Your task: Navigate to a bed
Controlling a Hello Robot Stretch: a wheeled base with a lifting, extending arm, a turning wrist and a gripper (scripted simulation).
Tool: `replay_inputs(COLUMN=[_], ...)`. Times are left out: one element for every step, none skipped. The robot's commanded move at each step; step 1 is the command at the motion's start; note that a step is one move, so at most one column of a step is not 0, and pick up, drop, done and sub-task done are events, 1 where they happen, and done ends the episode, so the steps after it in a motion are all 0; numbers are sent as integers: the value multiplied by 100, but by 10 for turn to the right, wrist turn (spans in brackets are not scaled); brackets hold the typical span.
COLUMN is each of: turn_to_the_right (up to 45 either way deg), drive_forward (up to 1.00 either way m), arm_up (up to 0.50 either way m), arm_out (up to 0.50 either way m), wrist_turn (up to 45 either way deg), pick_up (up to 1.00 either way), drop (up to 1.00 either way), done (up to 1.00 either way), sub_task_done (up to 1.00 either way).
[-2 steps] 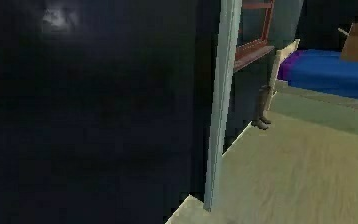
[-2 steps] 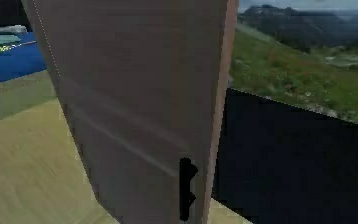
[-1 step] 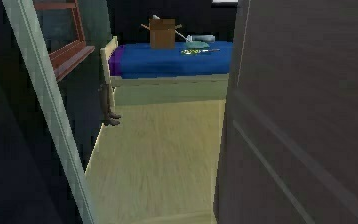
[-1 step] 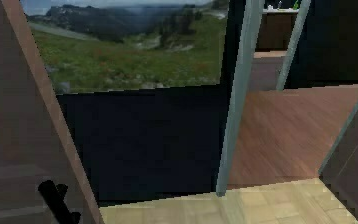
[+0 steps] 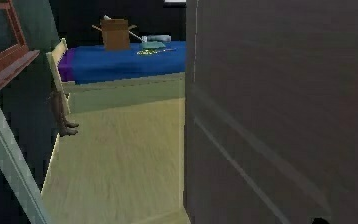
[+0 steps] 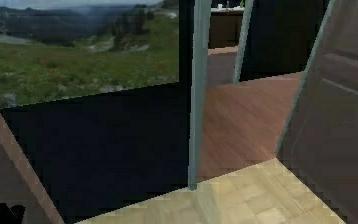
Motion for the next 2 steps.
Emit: replay_inputs(turn_to_the_right=[0,-180], drive_forward=[5,0], arm_up=[0,0], arm_out=[0,0], wrist_turn=[0,0], pick_up=[0,0], drop=[0,0], done=[0,0], sub_task_done=[0,0])
